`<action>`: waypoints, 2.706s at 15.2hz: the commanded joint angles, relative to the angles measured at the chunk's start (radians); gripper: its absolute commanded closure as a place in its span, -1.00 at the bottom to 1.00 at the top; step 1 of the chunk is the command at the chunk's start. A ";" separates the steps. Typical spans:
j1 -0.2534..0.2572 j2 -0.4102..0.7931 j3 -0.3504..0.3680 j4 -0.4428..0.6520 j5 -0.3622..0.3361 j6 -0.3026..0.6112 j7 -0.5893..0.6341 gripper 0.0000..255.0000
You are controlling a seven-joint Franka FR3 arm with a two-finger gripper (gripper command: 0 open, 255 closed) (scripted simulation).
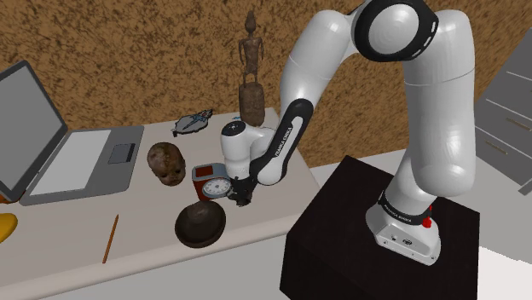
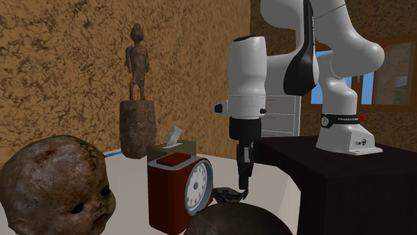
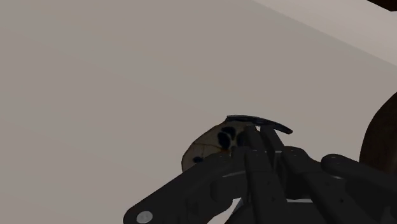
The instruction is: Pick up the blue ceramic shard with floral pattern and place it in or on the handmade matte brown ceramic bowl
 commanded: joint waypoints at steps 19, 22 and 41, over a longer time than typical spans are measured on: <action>-0.137 0.132 0.062 0.033 0.170 0.099 -0.029 -1.00; -0.137 0.132 0.062 0.033 0.170 0.099 -0.029 -1.00; -0.188 0.022 0.124 -0.001 0.217 0.022 -0.053 1.00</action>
